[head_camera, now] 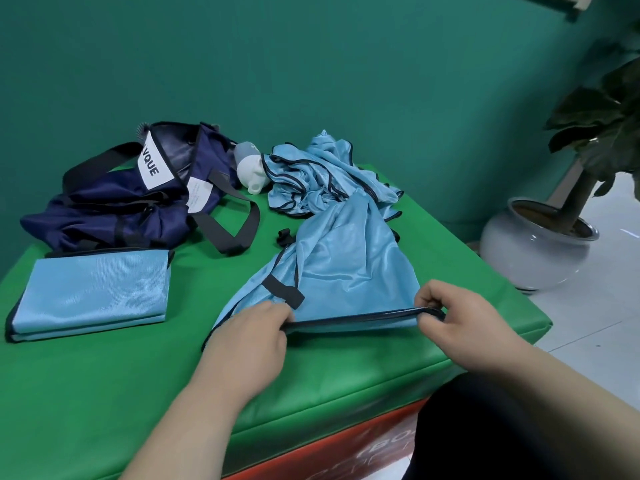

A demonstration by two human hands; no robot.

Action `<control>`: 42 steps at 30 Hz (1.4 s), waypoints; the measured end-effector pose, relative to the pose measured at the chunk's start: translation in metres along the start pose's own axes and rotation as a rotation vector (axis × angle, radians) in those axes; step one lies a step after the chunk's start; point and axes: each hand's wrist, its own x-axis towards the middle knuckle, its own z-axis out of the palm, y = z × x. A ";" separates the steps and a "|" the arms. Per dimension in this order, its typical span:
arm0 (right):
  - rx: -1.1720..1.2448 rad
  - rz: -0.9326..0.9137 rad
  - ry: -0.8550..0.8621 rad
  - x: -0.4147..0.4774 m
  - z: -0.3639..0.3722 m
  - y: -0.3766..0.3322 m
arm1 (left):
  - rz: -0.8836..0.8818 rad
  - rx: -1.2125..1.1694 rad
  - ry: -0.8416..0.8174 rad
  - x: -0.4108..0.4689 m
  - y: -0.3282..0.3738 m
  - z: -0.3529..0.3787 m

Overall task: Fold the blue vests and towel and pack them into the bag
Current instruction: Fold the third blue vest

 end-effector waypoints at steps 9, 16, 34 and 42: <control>-0.060 -0.201 -0.003 0.004 -0.062 0.007 | -0.067 -0.054 0.033 -0.023 0.017 -0.024; -0.090 -0.346 0.078 0.010 -0.134 -0.008 | 0.007 0.000 0.294 -0.031 0.051 -0.115; 0.128 -0.387 0.224 -0.022 -0.322 -0.089 | -0.026 0.159 0.471 -0.112 0.166 -0.343; 0.056 -0.414 0.055 -0.052 -0.364 -0.102 | -0.010 0.120 0.287 -0.153 0.182 -0.378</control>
